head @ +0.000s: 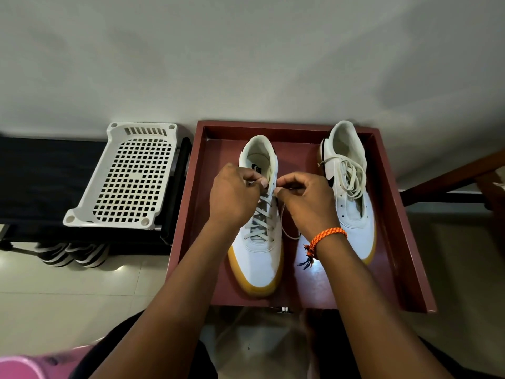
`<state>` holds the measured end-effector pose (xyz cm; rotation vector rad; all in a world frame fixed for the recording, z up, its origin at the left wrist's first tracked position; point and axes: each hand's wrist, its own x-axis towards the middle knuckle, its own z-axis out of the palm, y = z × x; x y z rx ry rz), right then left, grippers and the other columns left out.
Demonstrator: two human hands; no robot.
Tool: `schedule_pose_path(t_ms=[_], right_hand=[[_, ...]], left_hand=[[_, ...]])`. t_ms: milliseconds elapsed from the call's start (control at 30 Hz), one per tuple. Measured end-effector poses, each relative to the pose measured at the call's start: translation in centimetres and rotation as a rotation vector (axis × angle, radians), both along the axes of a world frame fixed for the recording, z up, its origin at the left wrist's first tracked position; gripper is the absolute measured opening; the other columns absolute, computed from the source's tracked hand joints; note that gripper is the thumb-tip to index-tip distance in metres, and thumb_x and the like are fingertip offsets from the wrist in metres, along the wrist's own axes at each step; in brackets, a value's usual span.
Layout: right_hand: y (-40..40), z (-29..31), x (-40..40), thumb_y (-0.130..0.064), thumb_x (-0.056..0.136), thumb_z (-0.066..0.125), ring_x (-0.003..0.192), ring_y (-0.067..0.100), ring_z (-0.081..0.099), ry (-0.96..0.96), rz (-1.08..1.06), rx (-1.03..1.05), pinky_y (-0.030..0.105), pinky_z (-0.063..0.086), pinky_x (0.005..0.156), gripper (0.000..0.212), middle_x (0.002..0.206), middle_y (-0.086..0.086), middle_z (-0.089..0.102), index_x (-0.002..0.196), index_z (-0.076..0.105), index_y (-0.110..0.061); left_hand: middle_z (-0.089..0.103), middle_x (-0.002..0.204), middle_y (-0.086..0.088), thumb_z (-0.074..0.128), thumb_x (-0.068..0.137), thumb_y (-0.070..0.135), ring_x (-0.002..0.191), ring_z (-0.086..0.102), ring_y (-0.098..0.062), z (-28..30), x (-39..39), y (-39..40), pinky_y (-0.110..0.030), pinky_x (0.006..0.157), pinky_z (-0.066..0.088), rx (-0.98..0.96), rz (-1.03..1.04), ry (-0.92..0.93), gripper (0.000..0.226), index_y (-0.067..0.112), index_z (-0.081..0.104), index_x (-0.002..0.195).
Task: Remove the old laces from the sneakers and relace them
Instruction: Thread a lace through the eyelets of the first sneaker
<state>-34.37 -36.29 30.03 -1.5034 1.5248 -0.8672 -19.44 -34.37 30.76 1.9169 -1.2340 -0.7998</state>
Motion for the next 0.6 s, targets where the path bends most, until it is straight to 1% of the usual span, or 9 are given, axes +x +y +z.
schedule_pose_path(t_ms=[33,133,233,300,400,500,533,600], right_hand=[[-0.01,0.11,-0.10,-0.008,0.086,0.080,0.073,0.003,0.071,0.000,0.004,-0.005,0.020,0.058,0.072,0.021,0.081,-0.010,0.076,0.083,0.077,-0.028],[-0.05,0.20,-0.39,-0.007,0.084,0.080,0.072,0.005,0.071,0.030,0.025,-0.017,0.025,0.059,0.073,0.018,0.079,-0.011,0.076,0.082,0.079,-0.025],[-0.13,0.13,-0.64,-0.005,0.082,0.079,0.072,0.006,0.071,0.066,0.052,-0.031,0.031,0.062,0.074,0.017,0.078,-0.010,0.076,0.082,0.079,-0.022],[-0.11,0.12,-0.72,-0.004,0.083,0.080,0.073,0.006,0.072,0.070,0.070,-0.042,0.030,0.062,0.073,0.017,0.078,-0.009,0.076,0.082,0.080,-0.021],[-0.08,0.31,-0.78,-0.006,0.085,0.079,0.074,0.005,0.072,0.087,0.085,-0.062,0.026,0.059,0.071,0.015,0.079,-0.009,0.076,0.085,0.082,-0.020],[-0.08,0.56,-0.84,-0.006,0.085,0.079,0.072,0.004,0.071,0.104,0.085,-0.088,0.025,0.058,0.070,0.016,0.076,-0.011,0.076,0.082,0.082,-0.022],[-0.08,0.61,-0.85,-0.007,0.085,0.079,0.071,0.003,0.071,0.114,0.081,-0.103,0.025,0.058,0.070,0.017,0.075,-0.012,0.075,0.080,0.082,-0.023],[-0.01,0.69,-0.73,-0.009,0.084,0.079,0.070,0.004,0.070,0.128,0.066,-0.127,0.028,0.059,0.070,0.015,0.073,-0.012,0.075,0.078,0.082,-0.022]], left_hand=[[0.063,0.078,0.021,0.077,0.097,0.017,0.073,0.061,0.004,-0.09,0.02,-0.02,-0.015,0.064,0.044,0.006,-0.008,0.034,0.010,0.018,0.084,0.090],[0.075,0.079,0.011,0.080,0.095,0.016,0.078,0.072,-0.006,-0.29,0.27,-0.03,-0.026,0.073,0.056,0.019,-0.010,0.152,0.018,0.024,0.082,0.080],[0.078,0.078,0.009,0.082,0.093,0.017,0.078,0.076,-0.010,-0.39,0.40,0.04,-0.032,0.077,0.062,0.034,-0.022,0.204,0.022,0.029,0.080,0.074],[0.076,0.077,0.011,0.082,0.093,0.020,0.078,0.074,-0.006,-0.45,0.47,0.08,-0.030,0.077,0.061,0.032,-0.046,0.146,0.017,0.026,0.082,0.078],[0.074,0.082,0.011,0.080,0.095,0.025,0.083,0.068,-0.001,-0.20,0.37,0.24,-0.025,0.073,0.054,0.015,-0.092,-0.021,0.013,0.022,0.083,0.082],[0.070,0.079,0.014,0.078,0.097,0.024,0.081,0.067,-0.002,0.03,0.30,0.22,-0.026,0.073,0.054,0.013,-0.136,-0.046,0.013,0.019,0.084,0.087],[0.068,0.077,0.013,0.076,0.099,0.023,0.078,0.067,-0.005,0.11,0.34,0.23,-0.029,0.073,0.055,0.016,-0.160,-0.055,0.015,0.017,0.084,0.087],[0.071,0.076,-0.002,0.072,0.101,0.022,0.076,0.070,-0.018,0.18,0.66,0.22,-0.039,0.075,0.059,0.013,-0.214,-0.061,0.024,0.013,0.083,0.082]])
